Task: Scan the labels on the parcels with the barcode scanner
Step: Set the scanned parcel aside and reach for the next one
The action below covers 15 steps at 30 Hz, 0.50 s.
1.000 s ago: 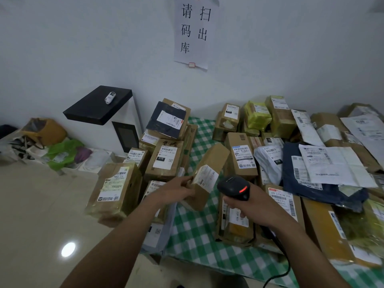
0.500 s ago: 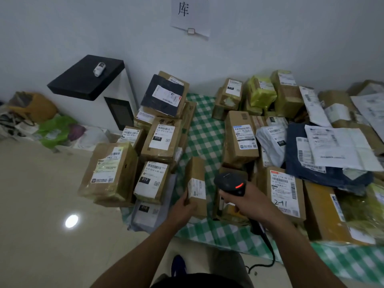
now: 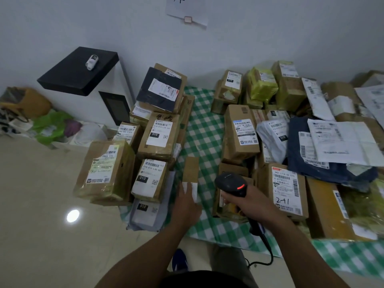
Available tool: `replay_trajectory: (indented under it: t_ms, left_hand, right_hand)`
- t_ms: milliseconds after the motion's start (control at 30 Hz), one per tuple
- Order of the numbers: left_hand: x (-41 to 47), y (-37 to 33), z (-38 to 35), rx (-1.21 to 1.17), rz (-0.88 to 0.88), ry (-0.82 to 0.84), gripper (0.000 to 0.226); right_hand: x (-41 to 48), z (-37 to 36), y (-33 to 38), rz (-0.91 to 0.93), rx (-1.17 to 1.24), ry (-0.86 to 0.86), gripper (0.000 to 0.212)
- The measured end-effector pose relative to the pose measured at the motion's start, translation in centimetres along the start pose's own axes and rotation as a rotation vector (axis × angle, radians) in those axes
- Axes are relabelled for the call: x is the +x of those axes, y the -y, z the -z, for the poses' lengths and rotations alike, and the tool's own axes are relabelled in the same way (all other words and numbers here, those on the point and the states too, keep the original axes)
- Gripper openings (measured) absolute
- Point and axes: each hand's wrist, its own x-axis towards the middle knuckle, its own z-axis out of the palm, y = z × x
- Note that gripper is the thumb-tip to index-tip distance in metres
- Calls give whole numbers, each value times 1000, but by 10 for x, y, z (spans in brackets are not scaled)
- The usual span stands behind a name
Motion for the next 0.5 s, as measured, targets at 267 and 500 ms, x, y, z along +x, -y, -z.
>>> replay_trajectory:
  t_ms: [267, 500]
  left_hand:
    - [-3, 37, -13, 17, -31, -105, 57]
    - [-10, 39, -11, 276, -190, -248, 73]
  right_hand:
    - [3, -1, 2, -28, -3, 18, 11]
    - [-1, 0, 7, -28, 16, 1, 12]
